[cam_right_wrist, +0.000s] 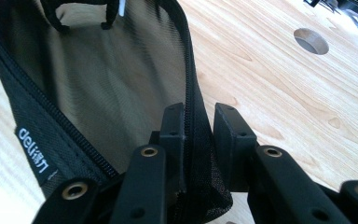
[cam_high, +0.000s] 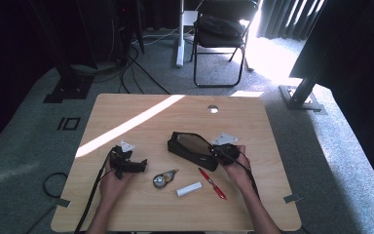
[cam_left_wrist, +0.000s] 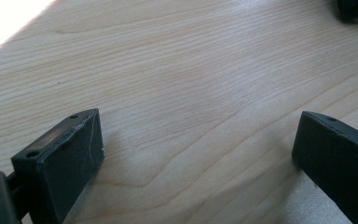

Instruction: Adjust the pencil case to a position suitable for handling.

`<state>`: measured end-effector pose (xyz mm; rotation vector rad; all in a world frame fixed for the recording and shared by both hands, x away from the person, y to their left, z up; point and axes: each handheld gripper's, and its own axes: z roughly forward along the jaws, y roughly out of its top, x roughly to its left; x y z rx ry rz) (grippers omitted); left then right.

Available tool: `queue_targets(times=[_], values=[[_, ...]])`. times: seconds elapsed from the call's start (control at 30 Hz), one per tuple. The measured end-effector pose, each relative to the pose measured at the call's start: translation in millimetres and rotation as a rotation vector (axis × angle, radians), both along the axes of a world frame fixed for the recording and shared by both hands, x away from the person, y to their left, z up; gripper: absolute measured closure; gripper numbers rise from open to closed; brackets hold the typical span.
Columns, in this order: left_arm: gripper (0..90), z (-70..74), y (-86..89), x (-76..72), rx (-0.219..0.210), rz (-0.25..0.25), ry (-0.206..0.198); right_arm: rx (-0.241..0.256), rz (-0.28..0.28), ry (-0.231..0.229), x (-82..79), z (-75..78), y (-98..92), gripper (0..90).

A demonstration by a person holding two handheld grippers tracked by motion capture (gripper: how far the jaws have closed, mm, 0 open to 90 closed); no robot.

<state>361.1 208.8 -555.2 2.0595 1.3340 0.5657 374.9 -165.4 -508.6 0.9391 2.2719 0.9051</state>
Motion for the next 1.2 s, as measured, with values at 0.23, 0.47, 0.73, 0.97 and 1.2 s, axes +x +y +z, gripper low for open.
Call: queue_targets(times=[0.23, 0.47, 0.73, 0.97, 1.2], values=[[2.3, 0.0, 0.0, 0.0, 0.0, 0.0, 0.0, 0.006, 0.022, -0.002, -9.5, 3.8, -0.9, 66.4], [2.3, 0.0, 0.0, 0.0, 0.0, 0.0, 0.0, 0.06, 0.018, -0.038, -19.2, 19.0, -4.1, 55.2], [2.3, 0.0, 0.0, 0.0, 0.0, 0.0, 0.0, 0.12, 0.043, -0.042, -40.4, 33.7, -7.3, 60.0], [2.3, 0.0, 0.0, 0.0, 0.0, 0.0, 0.0, 0.156, 0.056, -0.043, -61.4, 33.8, -9.4, 59.9], [2.3, 0.0, 0.0, 0.0, 0.0, 0.0, 0.0, 0.161, 0.055, -0.048, -74.0, 29.1, -10.6, 59.7]])
